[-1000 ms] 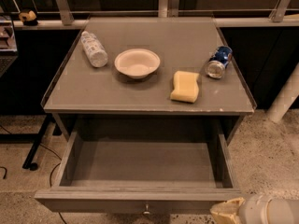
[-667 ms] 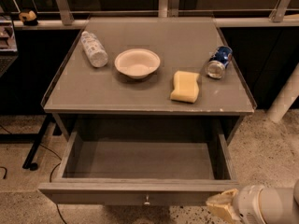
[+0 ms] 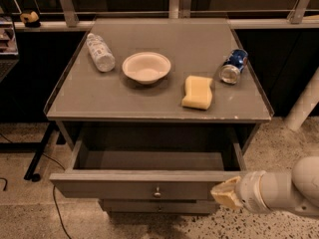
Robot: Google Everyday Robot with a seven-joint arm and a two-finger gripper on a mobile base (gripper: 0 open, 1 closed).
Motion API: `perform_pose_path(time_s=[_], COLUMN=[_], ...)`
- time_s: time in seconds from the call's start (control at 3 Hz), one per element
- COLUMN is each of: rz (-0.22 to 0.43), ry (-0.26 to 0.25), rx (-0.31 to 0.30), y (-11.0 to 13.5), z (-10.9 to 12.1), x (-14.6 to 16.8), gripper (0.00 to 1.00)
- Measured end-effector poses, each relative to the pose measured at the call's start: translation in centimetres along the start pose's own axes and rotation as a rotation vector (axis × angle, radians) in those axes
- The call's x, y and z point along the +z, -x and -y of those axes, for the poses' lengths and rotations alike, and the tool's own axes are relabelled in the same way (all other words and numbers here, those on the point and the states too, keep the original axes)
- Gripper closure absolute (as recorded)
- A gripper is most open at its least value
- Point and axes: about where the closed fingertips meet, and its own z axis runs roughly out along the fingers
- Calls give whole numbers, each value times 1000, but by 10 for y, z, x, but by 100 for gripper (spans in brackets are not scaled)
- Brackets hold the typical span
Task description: Close top drawer
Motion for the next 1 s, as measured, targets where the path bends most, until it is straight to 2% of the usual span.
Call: perform_pose_path(time_s=[0.33, 0.67, 1.0], rz=[12, 12, 30], ry=[-27, -27, -76], rx=[-35, -35, -12], y=[41, 41, 43], z=[40, 40, 53], x=[20, 20, 22], gripper=[100, 100, 100])
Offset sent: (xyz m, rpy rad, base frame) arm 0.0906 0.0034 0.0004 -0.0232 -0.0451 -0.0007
